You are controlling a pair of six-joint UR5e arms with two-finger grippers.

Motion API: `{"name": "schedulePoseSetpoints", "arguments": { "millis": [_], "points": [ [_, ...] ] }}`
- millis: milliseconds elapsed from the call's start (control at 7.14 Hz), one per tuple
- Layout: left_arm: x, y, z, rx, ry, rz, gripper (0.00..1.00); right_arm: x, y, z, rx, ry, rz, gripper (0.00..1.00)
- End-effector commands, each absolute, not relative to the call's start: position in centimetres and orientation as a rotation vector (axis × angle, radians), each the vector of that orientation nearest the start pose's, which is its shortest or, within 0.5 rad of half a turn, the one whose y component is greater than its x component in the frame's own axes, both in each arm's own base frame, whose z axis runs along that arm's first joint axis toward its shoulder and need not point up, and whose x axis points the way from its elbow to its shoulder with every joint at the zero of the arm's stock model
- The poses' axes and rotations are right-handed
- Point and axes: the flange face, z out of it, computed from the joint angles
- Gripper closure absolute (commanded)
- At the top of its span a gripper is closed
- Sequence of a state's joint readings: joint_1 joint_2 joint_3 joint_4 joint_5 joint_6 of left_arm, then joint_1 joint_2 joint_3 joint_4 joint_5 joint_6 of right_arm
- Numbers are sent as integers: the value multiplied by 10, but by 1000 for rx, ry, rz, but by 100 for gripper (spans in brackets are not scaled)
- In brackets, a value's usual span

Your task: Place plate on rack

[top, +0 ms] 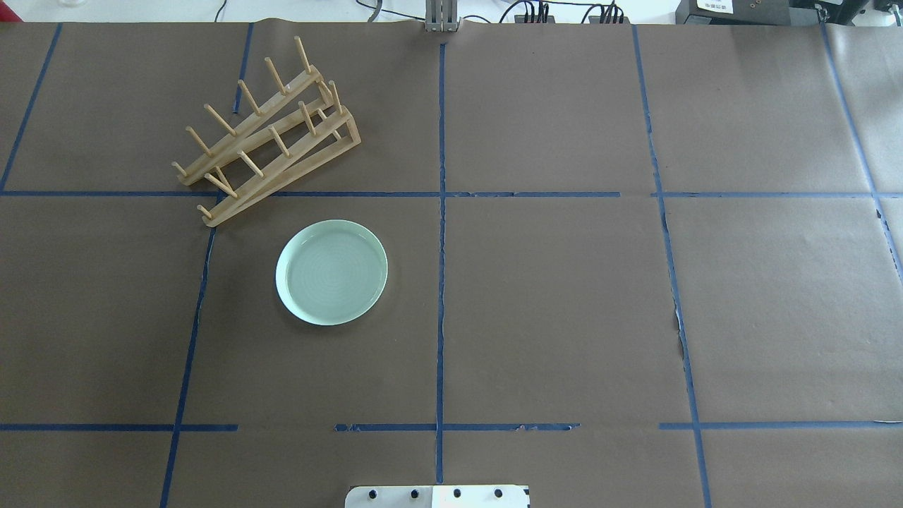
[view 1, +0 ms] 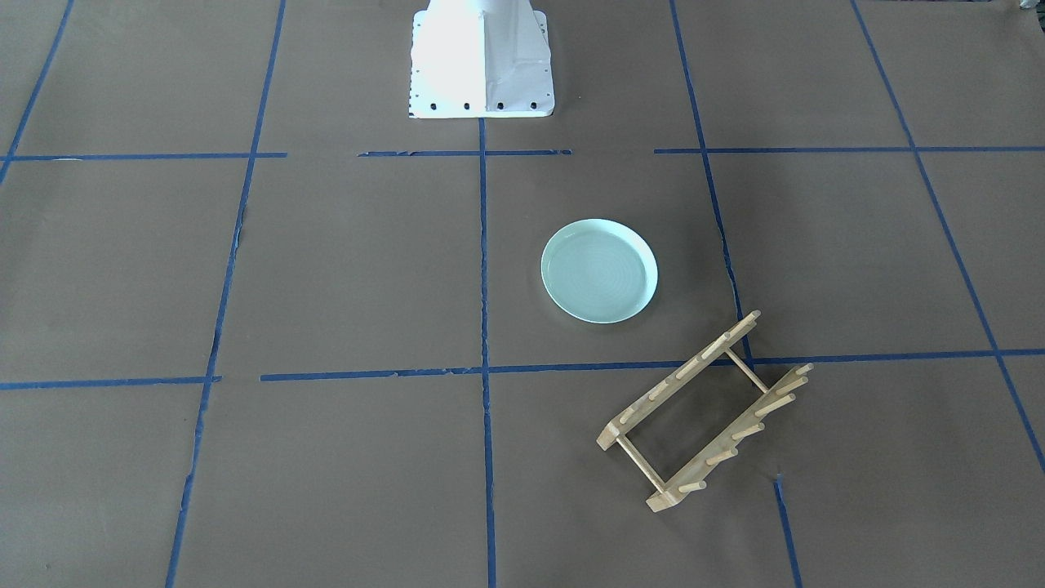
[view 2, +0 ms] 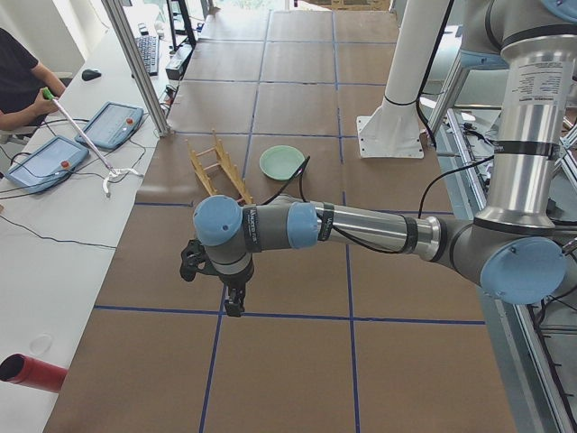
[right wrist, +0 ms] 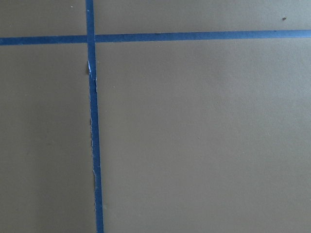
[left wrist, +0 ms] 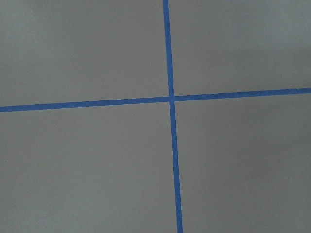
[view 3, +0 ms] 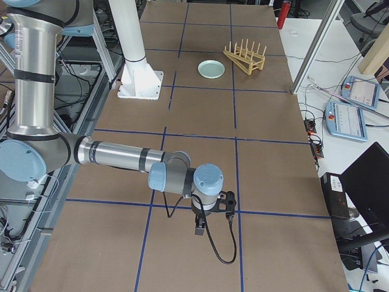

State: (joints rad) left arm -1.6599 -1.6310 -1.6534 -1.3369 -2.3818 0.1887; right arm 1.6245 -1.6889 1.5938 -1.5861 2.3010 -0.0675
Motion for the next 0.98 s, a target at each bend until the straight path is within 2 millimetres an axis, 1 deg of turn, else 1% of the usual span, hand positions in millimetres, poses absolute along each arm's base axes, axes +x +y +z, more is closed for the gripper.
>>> {"name": "schedulePoseSetpoints", "arguments": {
  "millis": [0, 140, 280, 420, 560, 840],
  "points": [
    [-105, -497, 613, 42, 813, 83, 0, 90, -427, 707, -61, -734, 27, 0],
    [-105, -497, 625, 29, 816, 82, 0, 90, -427, 707, -61, -734, 27, 0],
    [-104, -492, 627, 20, 816, 78, 0, 90, -427, 707, -61, -734, 27, 0],
    [-102, -483, 636, 12, 829, 72, 0, 90, -427, 706, -60, -734, 27, 0],
    [-101, -482, 641, 5, 850, 68, 0, 90, -427, 707, -61, -734, 27, 0],
    [-102, -486, 639, 70, 844, 96, 0, 90, -427, 707, -61, -734, 27, 0]
  ]
}}
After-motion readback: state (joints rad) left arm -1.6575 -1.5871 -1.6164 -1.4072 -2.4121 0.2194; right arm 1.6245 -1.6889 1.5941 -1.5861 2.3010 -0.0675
